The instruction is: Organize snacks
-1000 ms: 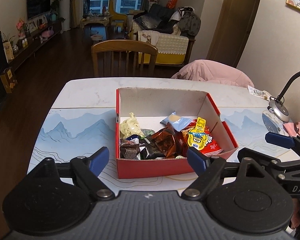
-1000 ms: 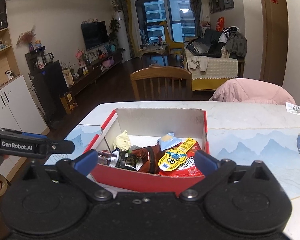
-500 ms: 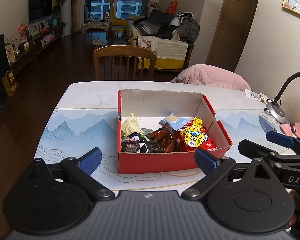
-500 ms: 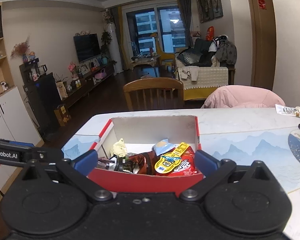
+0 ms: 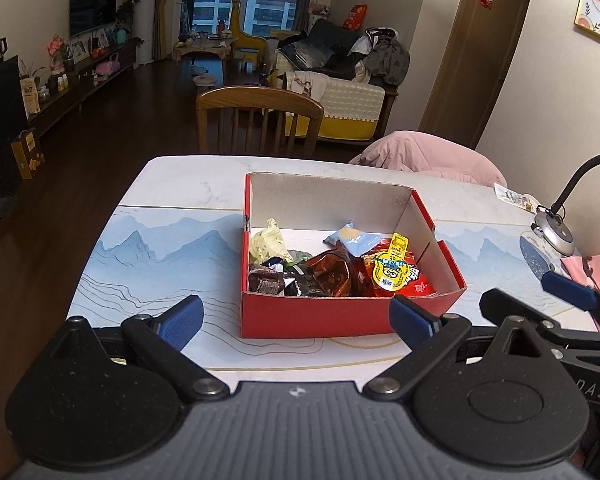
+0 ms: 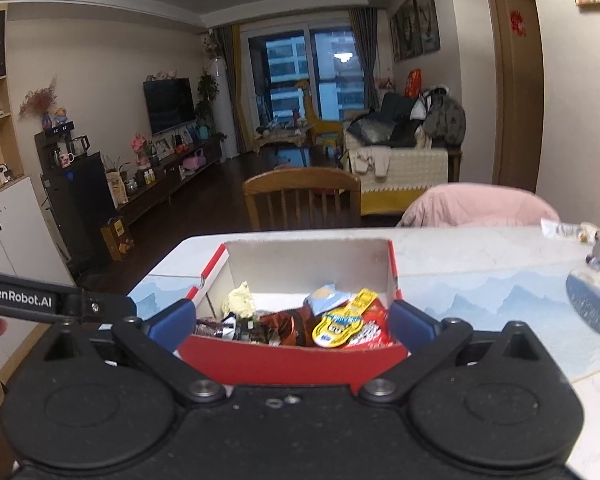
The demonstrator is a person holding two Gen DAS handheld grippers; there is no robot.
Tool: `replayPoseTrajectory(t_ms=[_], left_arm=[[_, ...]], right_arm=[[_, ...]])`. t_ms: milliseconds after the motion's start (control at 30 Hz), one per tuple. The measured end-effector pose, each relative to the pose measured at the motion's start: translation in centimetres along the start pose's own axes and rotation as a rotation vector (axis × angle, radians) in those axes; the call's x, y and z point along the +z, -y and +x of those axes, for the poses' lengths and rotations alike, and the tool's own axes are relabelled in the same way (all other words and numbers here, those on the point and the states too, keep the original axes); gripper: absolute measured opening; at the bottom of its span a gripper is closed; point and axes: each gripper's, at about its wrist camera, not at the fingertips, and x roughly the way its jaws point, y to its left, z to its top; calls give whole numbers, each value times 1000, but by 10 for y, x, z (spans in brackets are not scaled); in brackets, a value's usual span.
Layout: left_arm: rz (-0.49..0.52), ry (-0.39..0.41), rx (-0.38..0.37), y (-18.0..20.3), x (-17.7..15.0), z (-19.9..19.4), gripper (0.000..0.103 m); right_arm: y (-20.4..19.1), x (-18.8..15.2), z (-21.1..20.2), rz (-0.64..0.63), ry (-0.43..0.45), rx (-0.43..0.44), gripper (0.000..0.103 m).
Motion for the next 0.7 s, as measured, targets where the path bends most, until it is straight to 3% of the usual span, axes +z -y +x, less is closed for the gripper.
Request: replayPoseTrajectory(t_ms=[700], left_arm=[[-20,-4,15,7,-4,1,100]], right_arm=[[12,-1,8,65,-40,10,103]])
